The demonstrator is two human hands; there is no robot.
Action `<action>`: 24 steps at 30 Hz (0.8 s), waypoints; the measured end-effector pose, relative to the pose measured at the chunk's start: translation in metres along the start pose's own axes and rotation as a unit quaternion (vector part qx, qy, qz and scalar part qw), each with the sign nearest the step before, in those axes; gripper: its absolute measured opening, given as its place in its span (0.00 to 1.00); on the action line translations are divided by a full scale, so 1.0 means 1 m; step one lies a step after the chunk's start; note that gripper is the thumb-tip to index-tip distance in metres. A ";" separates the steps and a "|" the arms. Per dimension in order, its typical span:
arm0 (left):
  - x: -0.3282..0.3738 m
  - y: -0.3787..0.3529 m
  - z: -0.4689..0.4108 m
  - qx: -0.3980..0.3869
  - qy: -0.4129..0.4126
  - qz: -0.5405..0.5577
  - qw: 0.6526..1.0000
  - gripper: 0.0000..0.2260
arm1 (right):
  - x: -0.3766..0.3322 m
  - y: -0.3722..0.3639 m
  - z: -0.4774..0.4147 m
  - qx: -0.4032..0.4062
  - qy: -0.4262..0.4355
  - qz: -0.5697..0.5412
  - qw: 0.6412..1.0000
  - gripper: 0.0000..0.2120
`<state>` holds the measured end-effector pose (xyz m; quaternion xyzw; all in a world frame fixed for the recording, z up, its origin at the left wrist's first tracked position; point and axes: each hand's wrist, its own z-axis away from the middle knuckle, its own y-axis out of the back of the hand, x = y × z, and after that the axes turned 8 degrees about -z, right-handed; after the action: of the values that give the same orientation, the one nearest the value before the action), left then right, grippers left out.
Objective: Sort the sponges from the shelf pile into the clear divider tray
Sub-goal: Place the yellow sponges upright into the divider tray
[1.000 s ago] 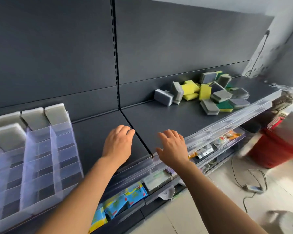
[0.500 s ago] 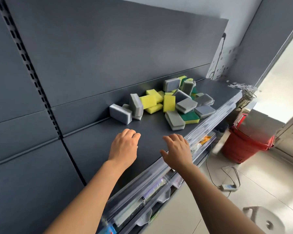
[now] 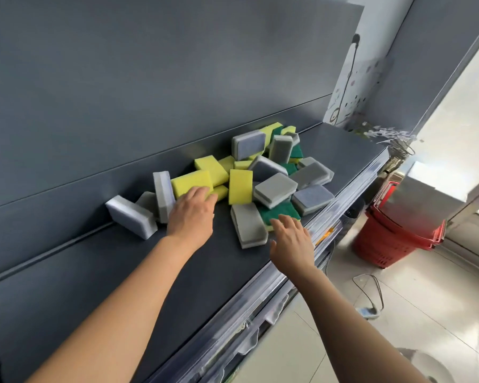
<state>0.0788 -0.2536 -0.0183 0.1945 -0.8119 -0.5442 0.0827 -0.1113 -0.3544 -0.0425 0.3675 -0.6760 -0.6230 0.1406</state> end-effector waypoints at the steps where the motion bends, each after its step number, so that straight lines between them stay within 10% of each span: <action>1: 0.001 -0.002 -0.009 -0.008 0.016 -0.011 1.000 0.15 | 0.006 -0.001 -0.007 -0.011 0.007 -0.002 1.000 0.22; 9: 0.012 -0.021 -0.064 -0.119 0.165 -0.108 0.973 0.30 | 0.046 -0.004 -0.064 -0.065 0.090 -0.001 0.994 0.29; 24: 0.020 0.003 -0.077 -0.037 0.235 -0.103 0.966 0.13 | 0.047 0.010 -0.112 -0.138 0.086 -0.164 0.973 0.28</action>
<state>0.0865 -0.3261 0.0130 0.3960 -0.7247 -0.5185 0.2217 -0.0743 -0.4690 -0.0251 0.5029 -0.4993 -0.6907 0.1437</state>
